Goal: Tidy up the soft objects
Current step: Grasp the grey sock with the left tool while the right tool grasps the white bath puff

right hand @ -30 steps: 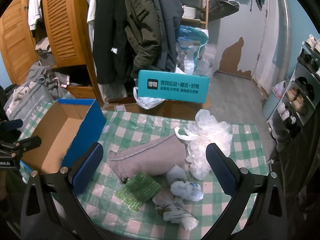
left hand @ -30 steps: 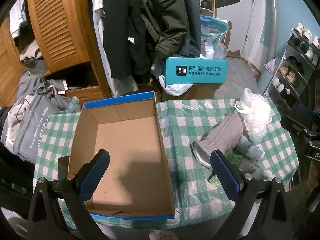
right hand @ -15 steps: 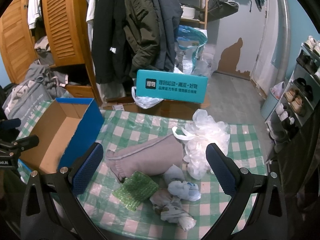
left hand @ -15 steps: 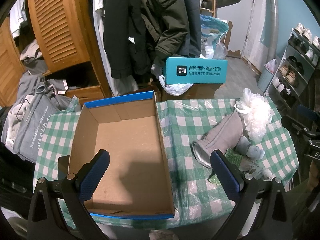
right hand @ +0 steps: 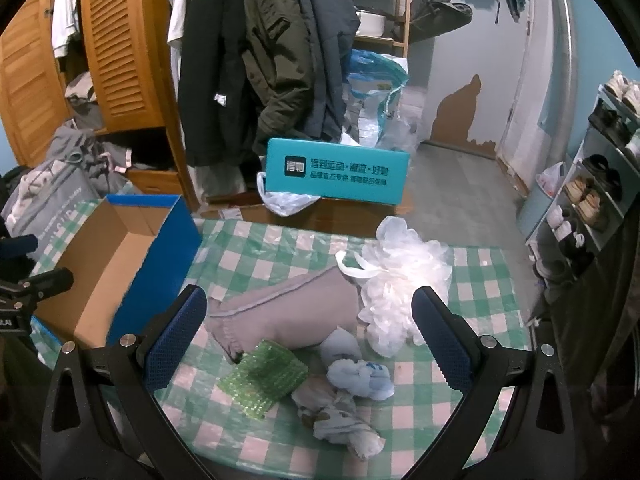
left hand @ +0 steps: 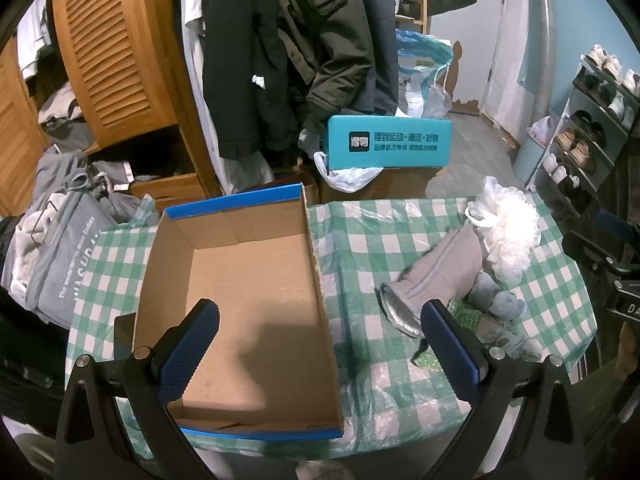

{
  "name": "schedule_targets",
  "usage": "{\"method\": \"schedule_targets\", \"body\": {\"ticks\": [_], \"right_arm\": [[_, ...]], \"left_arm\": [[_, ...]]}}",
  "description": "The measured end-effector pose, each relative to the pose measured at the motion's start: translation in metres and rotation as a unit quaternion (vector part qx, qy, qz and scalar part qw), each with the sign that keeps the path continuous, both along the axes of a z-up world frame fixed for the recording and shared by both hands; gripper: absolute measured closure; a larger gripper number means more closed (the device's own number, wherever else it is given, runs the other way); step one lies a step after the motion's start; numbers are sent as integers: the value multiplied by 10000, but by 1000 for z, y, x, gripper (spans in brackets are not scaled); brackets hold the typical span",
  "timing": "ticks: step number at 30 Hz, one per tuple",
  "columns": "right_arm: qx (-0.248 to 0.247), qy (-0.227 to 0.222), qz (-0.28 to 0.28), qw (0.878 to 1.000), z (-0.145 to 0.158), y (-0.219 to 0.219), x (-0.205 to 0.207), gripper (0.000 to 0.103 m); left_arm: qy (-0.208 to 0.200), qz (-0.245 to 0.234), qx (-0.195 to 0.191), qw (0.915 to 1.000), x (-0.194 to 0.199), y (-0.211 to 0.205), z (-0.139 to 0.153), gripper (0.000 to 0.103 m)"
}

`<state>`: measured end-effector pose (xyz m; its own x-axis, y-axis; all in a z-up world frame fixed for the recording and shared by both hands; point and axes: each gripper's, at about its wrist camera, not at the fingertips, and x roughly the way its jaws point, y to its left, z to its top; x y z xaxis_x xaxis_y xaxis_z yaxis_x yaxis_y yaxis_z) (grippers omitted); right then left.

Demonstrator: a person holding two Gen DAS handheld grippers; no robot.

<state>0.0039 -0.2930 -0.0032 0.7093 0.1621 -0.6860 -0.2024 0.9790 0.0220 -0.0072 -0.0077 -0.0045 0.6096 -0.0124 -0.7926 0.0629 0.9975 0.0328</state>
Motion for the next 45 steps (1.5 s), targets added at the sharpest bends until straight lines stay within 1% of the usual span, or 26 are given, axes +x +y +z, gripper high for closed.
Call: {"method": "schedule_targets", "body": {"ticks": [4,5,6,8,12,19,25,29,31,35,38,41,45], "right_arm": [[-48,23,-38,10000,1,-2,3,2],[-61,24,-69,10000,1,-8,3,2],[-85,27,-79,9999,2,-1,3,2],[-116,31,-167,9998,3,-11,6,2],[-105,107,-258,9996,2,-15,12,2],[3,336,-381,9987,3,-31,24,2],[30,595,-473,9971,0,-47,42,2],[-53,802,-496,9955,-5,-59,57,2],[-156,905,-518,9944,-8,-65,67,2],[-309,1117,-511,9919,-15,-75,86,2],[-389,1253,-551,9898,-23,-82,102,2],[-312,1441,-578,9874,-35,-88,116,2],[-163,1785,-646,9817,-60,-96,135,2]], "left_arm": [[22,-19,-8,10000,4,-5,-1,1],[53,-29,-10,10000,5,-7,-2,1],[76,-47,-23,10000,7,-8,-3,1],[146,-89,-45,9998,11,-13,-6,1],[288,-186,-121,9993,17,-21,-10,1],[322,-439,4,9985,28,-42,-7,1],[408,-735,-45,9965,44,-62,1,1],[562,-948,-72,9939,61,-77,1,1],[650,-1073,-24,9921,71,-84,-1,1],[798,-1278,109,9885,92,-99,-6,1],[934,-1386,6,9859,108,-106,-12,1],[1071,-1436,-80,9838,123,-109,-20,1],[1261,-1578,-166,9792,139,-118,-33,1]]}}
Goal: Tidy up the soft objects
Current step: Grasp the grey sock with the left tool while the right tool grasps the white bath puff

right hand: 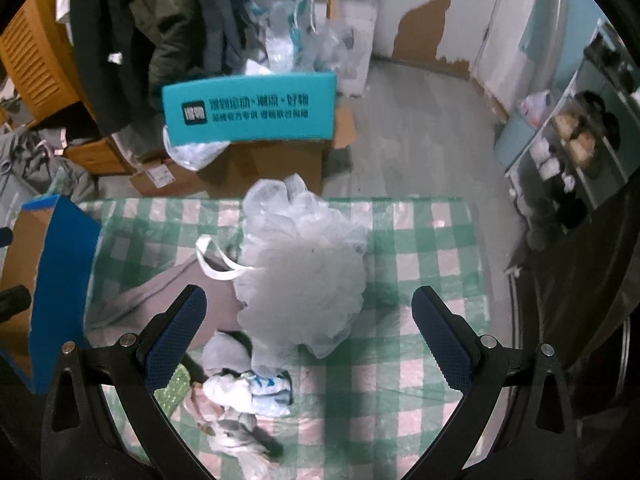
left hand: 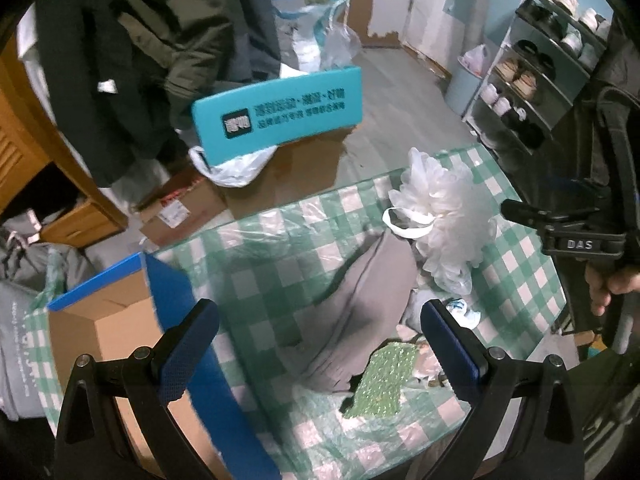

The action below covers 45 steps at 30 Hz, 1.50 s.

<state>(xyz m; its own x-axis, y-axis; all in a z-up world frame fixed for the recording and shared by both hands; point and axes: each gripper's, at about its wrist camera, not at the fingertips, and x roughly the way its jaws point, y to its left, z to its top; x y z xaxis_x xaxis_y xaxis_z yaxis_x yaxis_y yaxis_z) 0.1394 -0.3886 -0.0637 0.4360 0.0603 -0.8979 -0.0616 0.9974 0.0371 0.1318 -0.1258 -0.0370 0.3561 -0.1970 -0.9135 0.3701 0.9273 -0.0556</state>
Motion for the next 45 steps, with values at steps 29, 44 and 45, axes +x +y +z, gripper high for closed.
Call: {"method": "schedule_targets", "body": {"ticks": [29,44,45], "right_arm": [[228,1232,80,9921,-108,12,62,2],[388,1653,132,9854,-142,18,55,17],[422,1654,140,9852,-141,18,54,24]], "left_arm": [[1000,-605,255,9928,58,-40,-113,1],[1456,-1189,649,9800,36,-65,-153,1],[1474,-1204,660,9795,34,-65,-154,1]]}}
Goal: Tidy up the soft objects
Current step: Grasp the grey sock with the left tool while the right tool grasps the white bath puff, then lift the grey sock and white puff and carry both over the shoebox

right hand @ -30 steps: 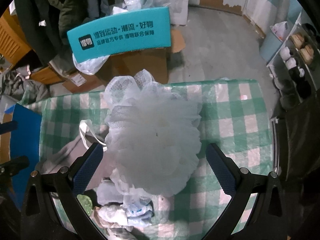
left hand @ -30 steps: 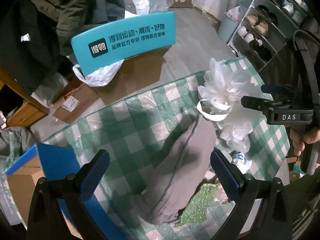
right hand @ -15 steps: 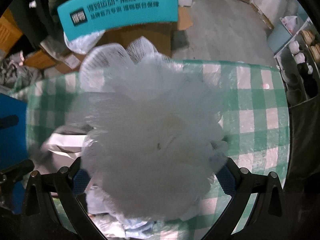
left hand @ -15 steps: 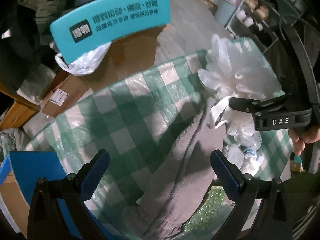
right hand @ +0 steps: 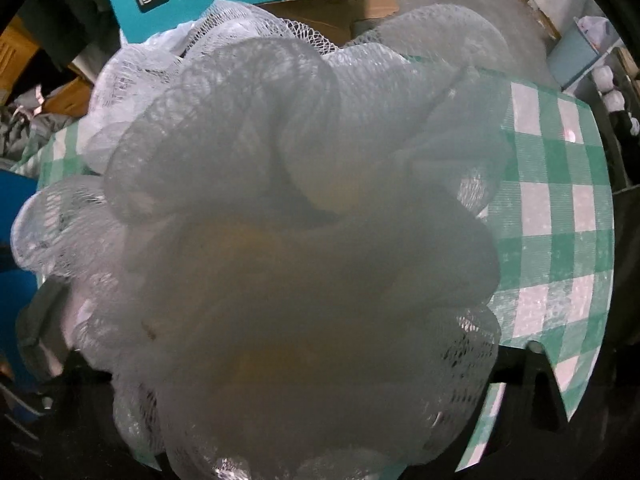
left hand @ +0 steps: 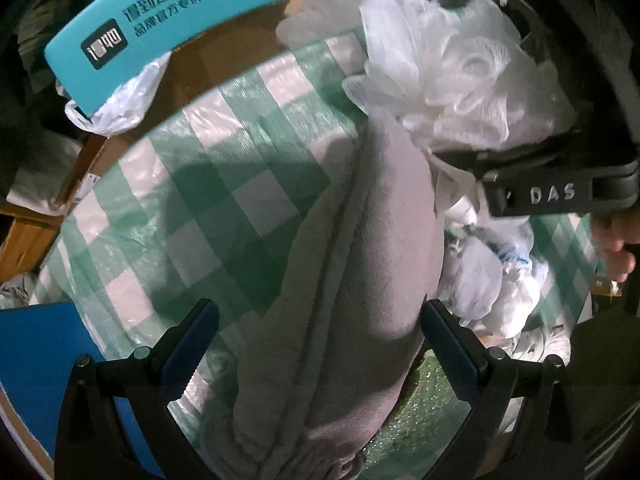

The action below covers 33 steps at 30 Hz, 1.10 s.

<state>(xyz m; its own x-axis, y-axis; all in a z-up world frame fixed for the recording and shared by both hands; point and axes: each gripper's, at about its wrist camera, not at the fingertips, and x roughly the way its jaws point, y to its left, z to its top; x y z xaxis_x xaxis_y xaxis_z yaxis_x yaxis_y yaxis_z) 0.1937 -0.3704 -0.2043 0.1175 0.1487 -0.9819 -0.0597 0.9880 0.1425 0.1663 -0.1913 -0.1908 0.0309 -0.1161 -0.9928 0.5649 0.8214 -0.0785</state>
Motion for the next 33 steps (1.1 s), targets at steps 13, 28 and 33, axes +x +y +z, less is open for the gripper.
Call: {"method": "schedule_targets", "body": {"ticks": [13,28,33], "right_arm": [[-113,-452,-24,9989,31,-7,-20,53],[-70,-1076,-130,9941,89,-12,-48,56],[-76,-1259,-100,9920,105,-9,-59,56]], "left_arm": [[155,-5,-315,9994,-9,1,2,57],[-80,290,-768,9966,-16,18,58,75],[-226,452,-730,9960,-16,26,73,76]]}}
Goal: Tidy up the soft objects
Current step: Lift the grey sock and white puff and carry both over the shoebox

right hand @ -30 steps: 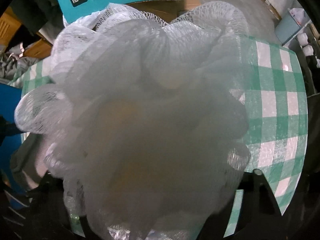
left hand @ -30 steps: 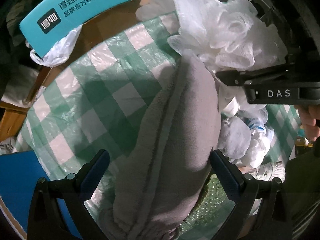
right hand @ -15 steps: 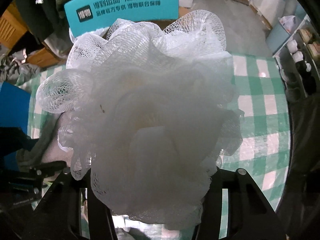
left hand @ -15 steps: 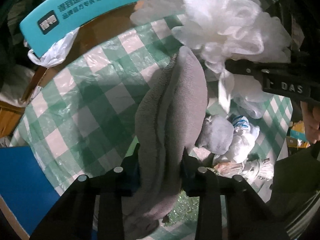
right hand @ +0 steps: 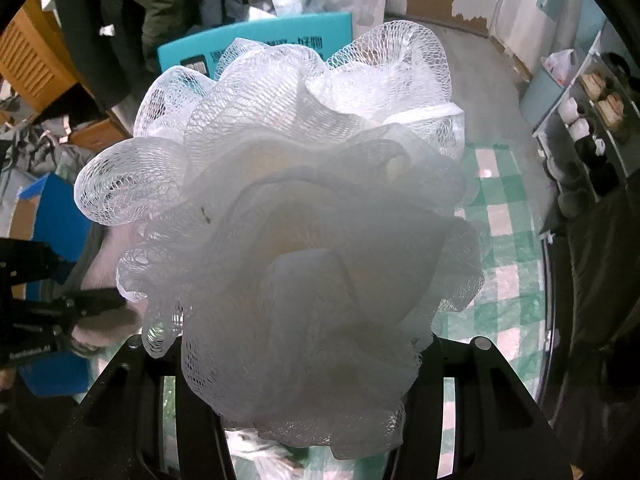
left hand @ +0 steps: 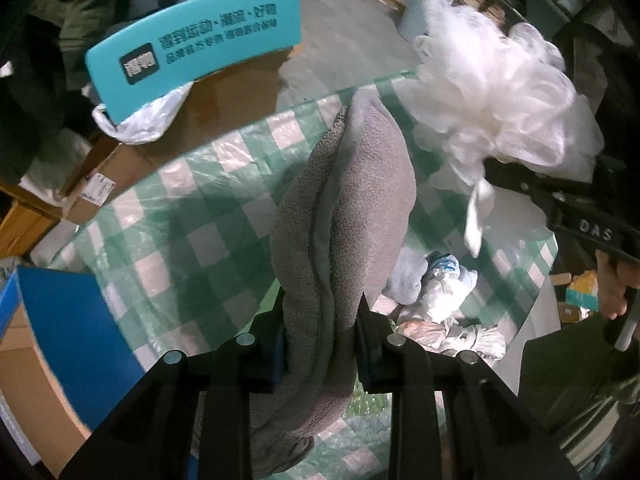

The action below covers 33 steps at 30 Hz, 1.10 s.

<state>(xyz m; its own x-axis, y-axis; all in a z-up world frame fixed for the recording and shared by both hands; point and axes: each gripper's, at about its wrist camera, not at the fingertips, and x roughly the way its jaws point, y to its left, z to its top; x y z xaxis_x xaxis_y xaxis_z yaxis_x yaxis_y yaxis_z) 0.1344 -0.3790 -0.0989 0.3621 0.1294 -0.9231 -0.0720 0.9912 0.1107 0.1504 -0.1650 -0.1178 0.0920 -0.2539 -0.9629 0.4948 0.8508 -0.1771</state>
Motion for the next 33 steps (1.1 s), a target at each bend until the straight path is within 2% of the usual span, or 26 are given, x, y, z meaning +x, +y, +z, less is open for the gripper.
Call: {"method": "schedule_targets", "body": {"ticks": [5,20,33], "right_arm": [[28,-94,31,9999,11,1,-12,56],[100,-357,371,9986,35,15,-33,56],[265,-573,896,9940,57,61,-43,56]], "left_arm": [[-91,197,-49,9998,-5,9,14,77],[-713,564,73,9958,-32,44,66,77],[-1156,764,163,9902,-56,87,97,77]]}}
